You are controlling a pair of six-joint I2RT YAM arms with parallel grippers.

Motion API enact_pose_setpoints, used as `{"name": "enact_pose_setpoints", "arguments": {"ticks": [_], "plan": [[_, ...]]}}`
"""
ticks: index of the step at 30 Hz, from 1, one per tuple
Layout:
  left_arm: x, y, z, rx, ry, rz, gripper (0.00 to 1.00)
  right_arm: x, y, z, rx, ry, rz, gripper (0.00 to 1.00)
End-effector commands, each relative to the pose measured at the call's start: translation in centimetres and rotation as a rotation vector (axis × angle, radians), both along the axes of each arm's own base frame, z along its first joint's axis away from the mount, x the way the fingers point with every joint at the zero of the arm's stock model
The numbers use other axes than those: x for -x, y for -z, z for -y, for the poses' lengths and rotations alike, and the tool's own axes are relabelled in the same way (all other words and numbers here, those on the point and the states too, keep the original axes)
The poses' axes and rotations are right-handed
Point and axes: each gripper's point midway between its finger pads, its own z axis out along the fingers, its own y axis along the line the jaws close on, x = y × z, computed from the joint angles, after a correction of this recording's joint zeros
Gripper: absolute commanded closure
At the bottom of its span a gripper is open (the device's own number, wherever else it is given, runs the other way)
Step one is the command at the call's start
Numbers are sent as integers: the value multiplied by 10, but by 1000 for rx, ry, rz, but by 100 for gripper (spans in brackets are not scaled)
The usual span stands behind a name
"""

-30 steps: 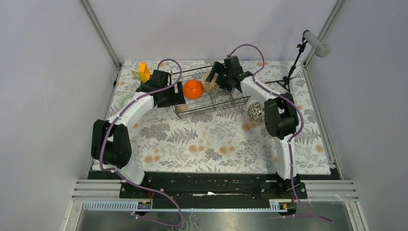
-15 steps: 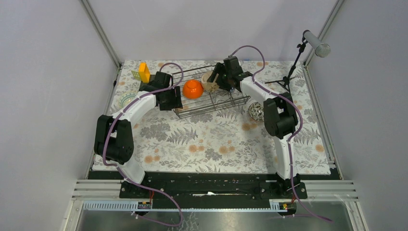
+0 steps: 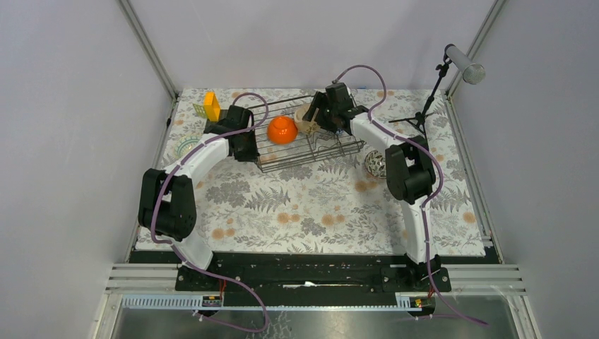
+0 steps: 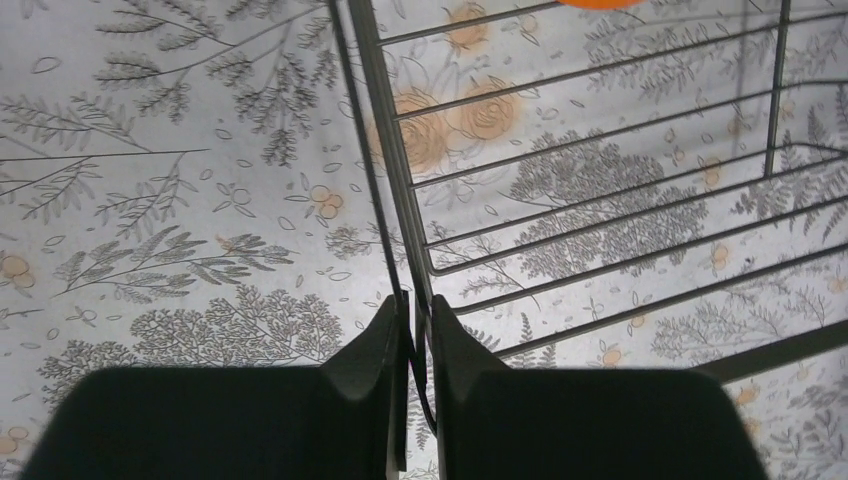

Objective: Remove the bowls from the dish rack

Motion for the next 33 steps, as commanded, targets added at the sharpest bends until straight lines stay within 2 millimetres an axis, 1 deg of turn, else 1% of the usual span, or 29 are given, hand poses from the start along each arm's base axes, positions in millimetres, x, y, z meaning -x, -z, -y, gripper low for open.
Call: {"name": "enact_pose_setpoints", "arguments": {"ticks": [1,10,14,18,20,25,27,29,31,33], "plan": [[-11,-20,-3,-30,12,62,92,-6,-49,-11,25,-33,160,39],[-7,-24,-3,-28,13,70,96,10,-69,-11,69,-94,222,40],[-5,-25,-1,-24,17,70,95,16,-81,-12,82,-134,262,41],[-3,-24,1,-17,15,66,92,23,-90,-16,55,-164,279,42],[-2,-24,0,-15,11,64,89,26,-94,-18,37,-172,282,42],[-2,-22,-1,-19,-6,60,73,32,-102,-20,5,-186,294,43],[-3,-25,-1,-16,-9,66,71,33,-107,-21,-1,-192,302,43],[-5,-31,0,-11,-8,82,68,34,-113,-21,-8,-196,312,43],[-8,-39,-7,-38,-30,112,64,34,-118,-22,-19,-202,321,43],[-11,-46,-10,-51,-36,135,60,36,-124,-25,-29,-212,328,44]]}}
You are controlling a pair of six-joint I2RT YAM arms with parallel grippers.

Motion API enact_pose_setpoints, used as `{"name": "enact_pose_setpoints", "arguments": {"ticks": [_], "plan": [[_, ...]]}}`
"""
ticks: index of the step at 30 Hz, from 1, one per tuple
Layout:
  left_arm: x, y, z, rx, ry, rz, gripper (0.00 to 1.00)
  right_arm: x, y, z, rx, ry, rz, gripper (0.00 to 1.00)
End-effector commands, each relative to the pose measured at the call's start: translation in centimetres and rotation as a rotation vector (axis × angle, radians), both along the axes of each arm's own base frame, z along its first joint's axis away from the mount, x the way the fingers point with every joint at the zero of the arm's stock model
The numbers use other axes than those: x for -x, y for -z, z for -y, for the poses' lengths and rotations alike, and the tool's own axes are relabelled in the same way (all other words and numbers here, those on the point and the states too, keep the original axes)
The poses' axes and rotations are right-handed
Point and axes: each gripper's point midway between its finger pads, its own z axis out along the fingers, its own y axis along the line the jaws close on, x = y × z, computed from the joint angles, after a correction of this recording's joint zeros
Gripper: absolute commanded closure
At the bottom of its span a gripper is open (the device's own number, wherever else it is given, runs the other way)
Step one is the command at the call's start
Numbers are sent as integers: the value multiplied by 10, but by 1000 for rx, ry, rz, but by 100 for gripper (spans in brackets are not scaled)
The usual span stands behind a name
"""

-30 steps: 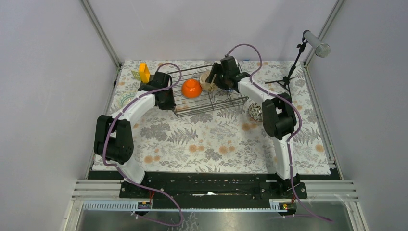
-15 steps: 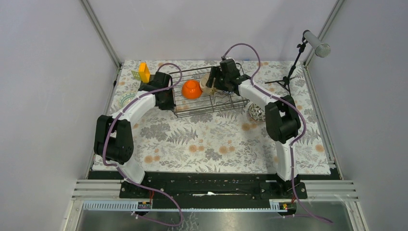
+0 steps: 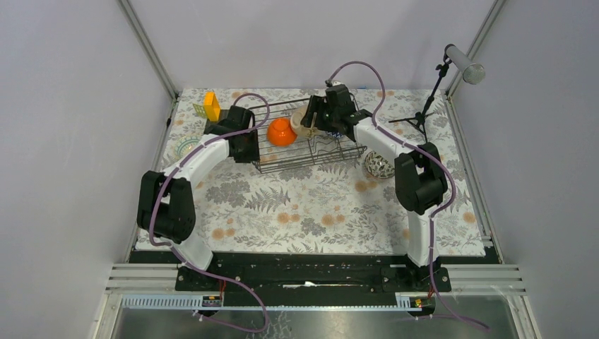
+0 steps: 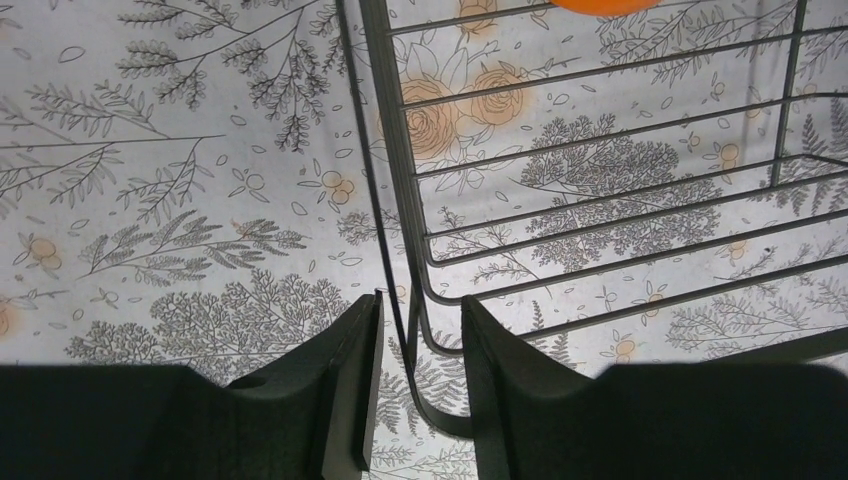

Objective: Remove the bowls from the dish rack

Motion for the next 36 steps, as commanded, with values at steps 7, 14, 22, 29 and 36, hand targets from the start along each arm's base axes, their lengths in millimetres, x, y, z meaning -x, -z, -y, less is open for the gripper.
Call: {"name": "enact_pose_setpoints", "arguments": {"ticks": [7,14,22,29,36], "plan": [[-18,-68,-11,-25,-36,203,49,7,-110,-22,-160,-104,218,44],[-19,-101,-10,5,-32,286,47,22,-122,-23,-181,-154,216,45],[-16,-107,8,94,14,286,46,33,-90,-29,-233,-138,75,46],[-17,-115,23,174,61,290,45,41,-78,-28,-285,-102,-3,46],[-19,-125,34,260,85,302,45,41,-69,-28,-336,-58,-78,48]]}}
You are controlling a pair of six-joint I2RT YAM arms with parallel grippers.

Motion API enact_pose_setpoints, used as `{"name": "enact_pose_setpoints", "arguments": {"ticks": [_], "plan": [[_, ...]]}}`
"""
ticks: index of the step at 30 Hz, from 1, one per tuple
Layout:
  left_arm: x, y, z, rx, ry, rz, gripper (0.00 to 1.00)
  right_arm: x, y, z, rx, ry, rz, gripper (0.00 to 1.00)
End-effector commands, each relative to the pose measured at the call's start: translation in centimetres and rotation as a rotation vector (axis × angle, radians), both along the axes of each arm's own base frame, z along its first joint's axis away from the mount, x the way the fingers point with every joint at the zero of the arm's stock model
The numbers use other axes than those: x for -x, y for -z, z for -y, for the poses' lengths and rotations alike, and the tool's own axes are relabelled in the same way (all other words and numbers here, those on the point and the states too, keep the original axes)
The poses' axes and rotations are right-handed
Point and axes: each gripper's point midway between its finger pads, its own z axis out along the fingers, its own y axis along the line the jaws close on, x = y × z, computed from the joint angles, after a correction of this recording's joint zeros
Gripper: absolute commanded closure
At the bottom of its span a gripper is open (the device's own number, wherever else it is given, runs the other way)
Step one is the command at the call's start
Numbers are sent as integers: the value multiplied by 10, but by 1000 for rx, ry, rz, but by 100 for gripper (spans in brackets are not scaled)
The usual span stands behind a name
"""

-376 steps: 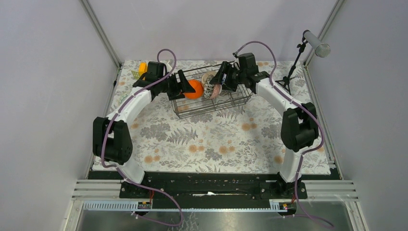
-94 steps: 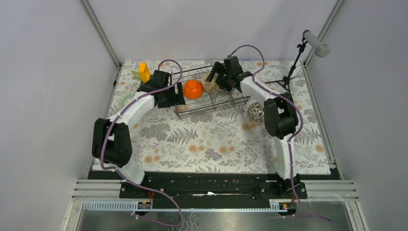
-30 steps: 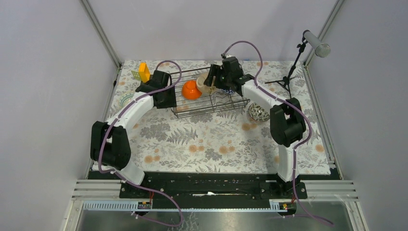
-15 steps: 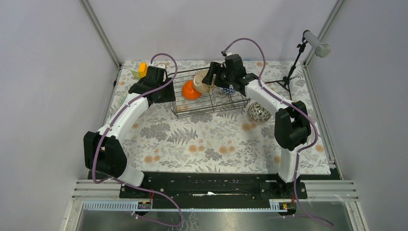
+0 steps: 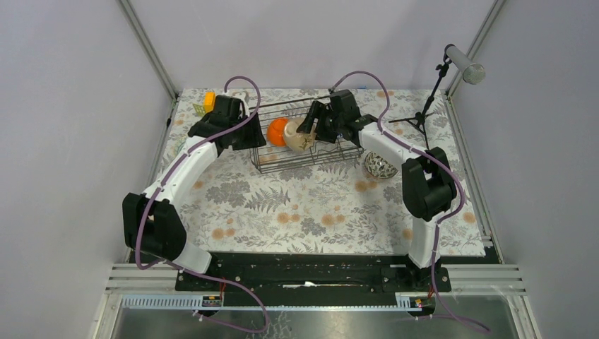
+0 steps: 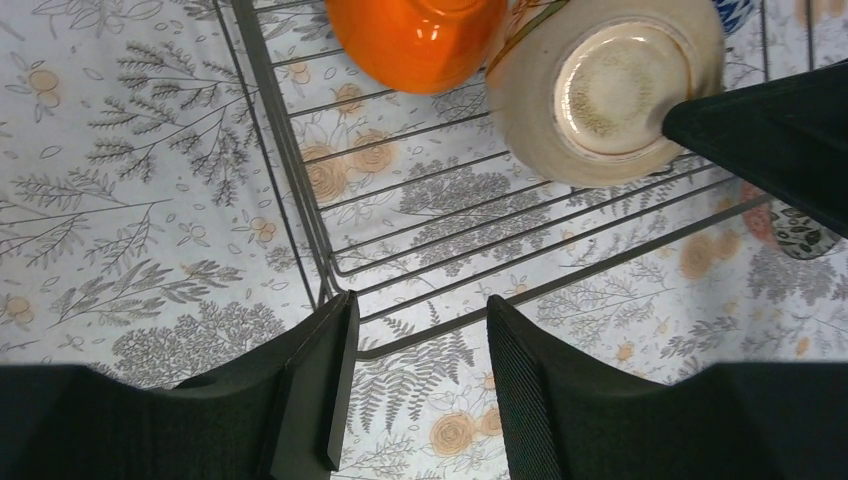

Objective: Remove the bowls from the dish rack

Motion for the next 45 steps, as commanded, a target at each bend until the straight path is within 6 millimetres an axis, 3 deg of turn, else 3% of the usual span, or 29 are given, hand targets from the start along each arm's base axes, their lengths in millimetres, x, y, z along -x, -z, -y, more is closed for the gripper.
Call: {"name": "enact_pose_setpoints", "arguments": {"ticks": [1,10,13,21,26,34,41,45], "plan": [[-15,-42,15,105,33,114,45,-8,-60,-12,-157,11,80,48],[-23,-50,22,227,19,99,38,-13,-85,-6,-224,43,93,49],[-30,-57,23,301,28,111,28,-11,-101,-1,-256,49,102,49],[-42,-83,11,636,52,139,15,-1,-155,12,-393,47,139,51],[-40,-104,23,823,113,147,2,12,-182,6,-521,-12,150,52],[-39,-130,20,1032,147,191,1,31,-222,-7,-744,-126,166,53],[-22,-176,24,1211,285,289,4,37,-236,-10,-819,-163,149,53],[-19,-183,24,1242,303,298,5,40,-243,-11,-862,-183,131,53]]}}
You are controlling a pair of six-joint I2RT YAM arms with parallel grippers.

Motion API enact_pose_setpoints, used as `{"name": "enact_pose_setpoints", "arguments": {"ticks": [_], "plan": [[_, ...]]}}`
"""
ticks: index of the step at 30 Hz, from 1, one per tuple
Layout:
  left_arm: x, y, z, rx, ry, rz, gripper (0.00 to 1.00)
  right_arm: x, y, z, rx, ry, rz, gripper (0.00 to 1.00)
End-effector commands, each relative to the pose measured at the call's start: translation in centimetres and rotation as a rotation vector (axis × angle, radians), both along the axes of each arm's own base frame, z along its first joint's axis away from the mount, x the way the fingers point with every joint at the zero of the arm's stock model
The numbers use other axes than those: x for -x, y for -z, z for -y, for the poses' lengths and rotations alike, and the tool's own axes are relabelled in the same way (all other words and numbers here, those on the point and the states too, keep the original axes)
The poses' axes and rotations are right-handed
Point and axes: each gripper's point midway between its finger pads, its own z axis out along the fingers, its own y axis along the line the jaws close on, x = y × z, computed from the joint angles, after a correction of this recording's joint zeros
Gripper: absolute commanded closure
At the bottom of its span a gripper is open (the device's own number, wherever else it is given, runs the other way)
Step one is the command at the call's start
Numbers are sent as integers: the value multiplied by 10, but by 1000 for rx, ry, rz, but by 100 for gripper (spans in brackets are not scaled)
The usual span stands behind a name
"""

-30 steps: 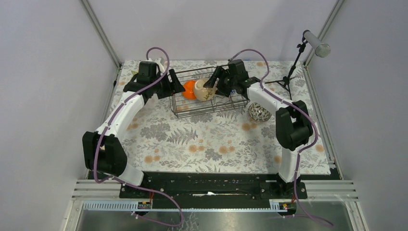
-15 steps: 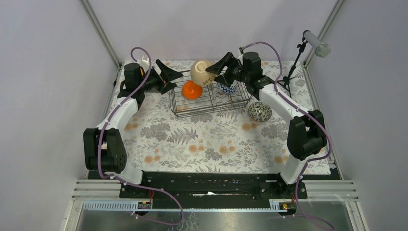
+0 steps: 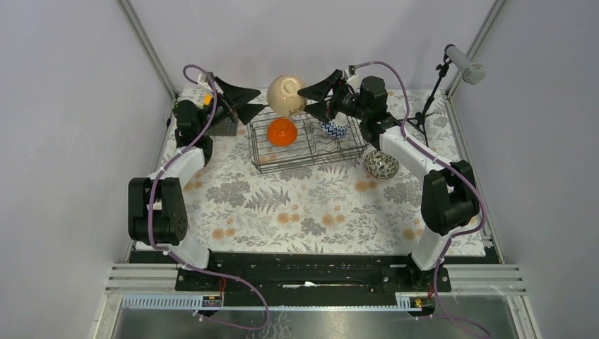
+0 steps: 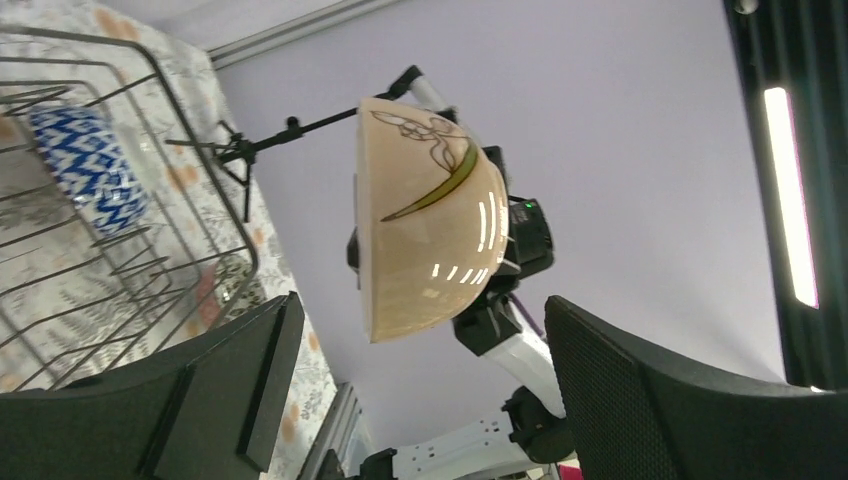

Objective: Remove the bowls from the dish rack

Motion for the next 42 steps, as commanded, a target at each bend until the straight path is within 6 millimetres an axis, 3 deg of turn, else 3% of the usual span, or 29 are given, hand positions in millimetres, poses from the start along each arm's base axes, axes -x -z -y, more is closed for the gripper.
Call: {"name": "enact_pose_setpoints", "arguments": {"ticks": [1,7,13,20,31,35,42], "plan": [[19,-35,1,64,57,141,5,20,-68,-2,-152,-73,149,53],[23,-43,8,86,92,156,11,23,-70,-5,-175,-93,141,53],[35,-54,15,154,159,199,26,27,-70,-13,-200,-127,124,53],[44,-63,17,191,195,243,31,31,-66,-20,-210,-150,110,53],[54,-74,21,212,243,302,68,33,-56,-26,-213,-173,70,53],[57,-78,21,210,247,327,97,36,-52,-32,-217,-192,58,48],[61,-81,22,198,254,349,100,33,-43,-34,-228,-184,40,28]]}}
